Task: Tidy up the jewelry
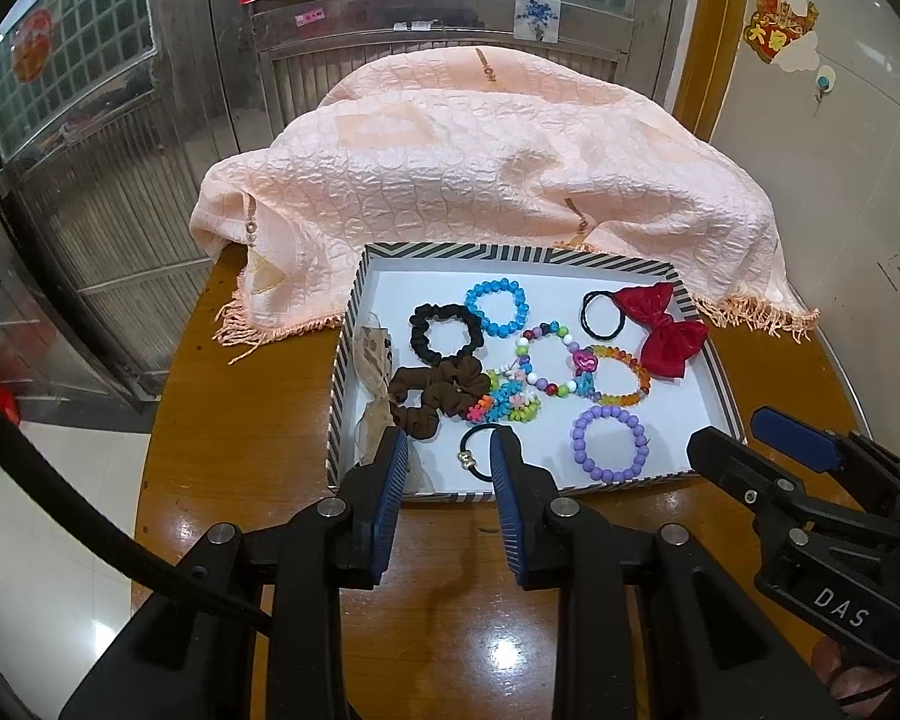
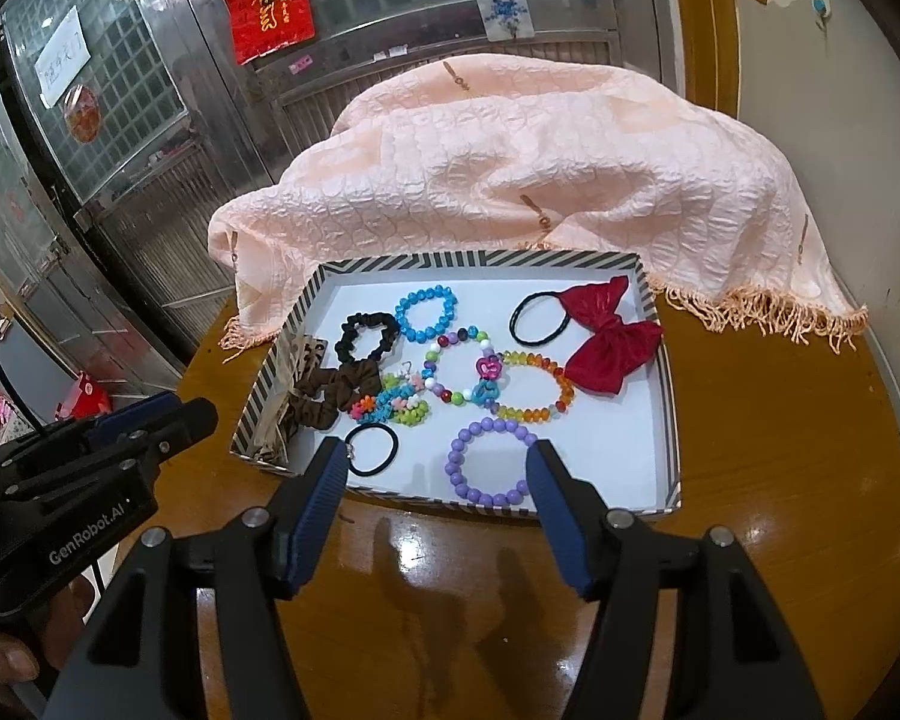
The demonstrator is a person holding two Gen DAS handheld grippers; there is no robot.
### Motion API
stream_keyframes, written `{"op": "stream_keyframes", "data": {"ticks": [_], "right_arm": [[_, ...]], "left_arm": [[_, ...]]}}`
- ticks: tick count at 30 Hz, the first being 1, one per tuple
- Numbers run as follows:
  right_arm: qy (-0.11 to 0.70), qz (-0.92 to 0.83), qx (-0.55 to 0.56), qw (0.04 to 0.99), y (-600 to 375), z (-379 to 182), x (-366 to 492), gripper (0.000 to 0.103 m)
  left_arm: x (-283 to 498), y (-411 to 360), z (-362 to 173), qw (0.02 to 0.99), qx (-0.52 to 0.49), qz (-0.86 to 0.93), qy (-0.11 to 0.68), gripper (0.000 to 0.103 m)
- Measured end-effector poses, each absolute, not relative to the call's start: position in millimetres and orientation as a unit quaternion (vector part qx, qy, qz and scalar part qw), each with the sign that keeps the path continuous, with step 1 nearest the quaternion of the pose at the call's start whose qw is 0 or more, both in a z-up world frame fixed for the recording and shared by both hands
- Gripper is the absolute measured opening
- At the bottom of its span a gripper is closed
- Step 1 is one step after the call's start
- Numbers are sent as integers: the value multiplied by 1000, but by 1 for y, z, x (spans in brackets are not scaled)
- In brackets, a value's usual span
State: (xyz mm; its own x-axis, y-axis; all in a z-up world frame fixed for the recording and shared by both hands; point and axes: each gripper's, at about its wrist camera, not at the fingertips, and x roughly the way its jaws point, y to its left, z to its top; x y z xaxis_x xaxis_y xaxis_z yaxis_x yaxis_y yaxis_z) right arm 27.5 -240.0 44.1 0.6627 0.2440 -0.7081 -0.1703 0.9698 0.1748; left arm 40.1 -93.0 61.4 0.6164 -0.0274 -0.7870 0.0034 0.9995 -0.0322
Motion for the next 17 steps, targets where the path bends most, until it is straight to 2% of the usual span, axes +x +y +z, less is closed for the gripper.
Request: {"op": "stream_keyframes", "data": {"ticks": [17], "right_arm": [[398, 114, 49, 909, -240, 41, 32, 65]], "left_arm": [[44, -95, 56, 903, -10, -16, 428, 12]]}}
